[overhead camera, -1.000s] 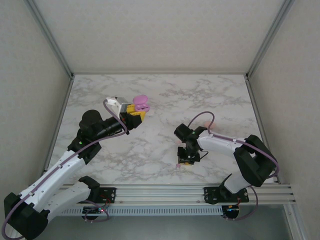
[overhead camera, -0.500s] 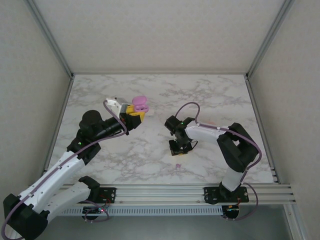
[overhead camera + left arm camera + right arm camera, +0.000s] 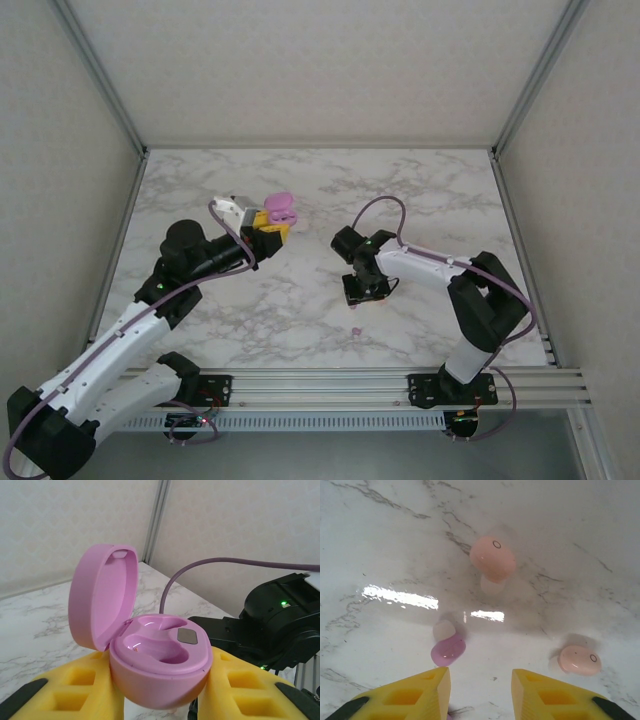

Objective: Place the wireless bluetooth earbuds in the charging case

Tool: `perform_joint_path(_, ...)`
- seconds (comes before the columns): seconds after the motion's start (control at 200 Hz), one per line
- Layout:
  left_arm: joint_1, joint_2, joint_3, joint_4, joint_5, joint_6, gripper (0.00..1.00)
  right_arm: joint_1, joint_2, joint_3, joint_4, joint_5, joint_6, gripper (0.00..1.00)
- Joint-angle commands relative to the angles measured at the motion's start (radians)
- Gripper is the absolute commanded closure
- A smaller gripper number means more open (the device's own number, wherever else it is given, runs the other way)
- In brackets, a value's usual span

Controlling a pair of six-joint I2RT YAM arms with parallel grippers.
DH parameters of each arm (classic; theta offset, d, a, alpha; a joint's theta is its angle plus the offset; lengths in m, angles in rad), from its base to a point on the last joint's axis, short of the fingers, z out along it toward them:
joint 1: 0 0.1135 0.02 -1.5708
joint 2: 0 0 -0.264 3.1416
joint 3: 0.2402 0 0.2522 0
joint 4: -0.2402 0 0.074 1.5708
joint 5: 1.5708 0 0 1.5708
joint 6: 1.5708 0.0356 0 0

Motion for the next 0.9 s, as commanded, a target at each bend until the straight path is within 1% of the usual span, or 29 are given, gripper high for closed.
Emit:
perform_joint_path(0.0, -0.003, 0.002, 0.040, 0.007, 0.002, 0.015, 0.79, 0.007, -0.039, -0.036, -0.024, 0.030, 0.039, 0.62)
perform_joint_path(0.22, -0.003, -0.001, 0.033, 0.013, -0.011, 0.012, 0.79, 0.008, -0.100, -0.080, 0.000, 0.033, 0.109, 0.62)
perform_joint_path(0.29, -0.003, 0.001, 0.030, 0.021, -0.017, 0.010, 0.79, 0.007, -0.124, -0.089, 0.012, 0.040, 0.154, 0.62)
perform_joint_path(0.41, -0.003, -0.001, 0.029, 0.018, -0.013, 0.005, 0.80, 0.004, -0.163, -0.102, 0.052, 0.018, 0.249, 0.61)
perform_joint_path(0.471, -0.002, -0.005, 0.026, 0.017, -0.018, 0.005, 0.79, 0.004, -0.178, -0.109, 0.091, -0.013, 0.291, 0.61)
perform_joint_path(0.561, -0.003, -0.009, 0.023, 0.013, -0.025, 0.012, 0.79, 0.004, -0.181, -0.111, 0.125, -0.034, 0.346, 0.61)
perform_joint_path(0.651, -0.003, -0.009, 0.025, 0.012, -0.027, 0.016, 0.79, 0.004, -0.147, -0.095, 0.160, -0.114, 0.332, 0.62)
perform_joint_path(0.696, -0.003, -0.007, 0.025, 0.014, -0.027, 0.016, 0.79, 0.006, -0.124, -0.087, 0.158, -0.126, 0.329, 0.63)
perform_joint_path(0.791, -0.003, -0.006, 0.024, 0.017, -0.029, 0.013, 0.79, 0.005, -0.081, -0.073, 0.126, -0.086, 0.315, 0.63)
perform_joint_path(0.896, -0.003, -0.009, 0.026, 0.010, -0.029, 0.013, 0.79, 0.005, -0.045, -0.045, 0.103, -0.058, 0.271, 0.61)
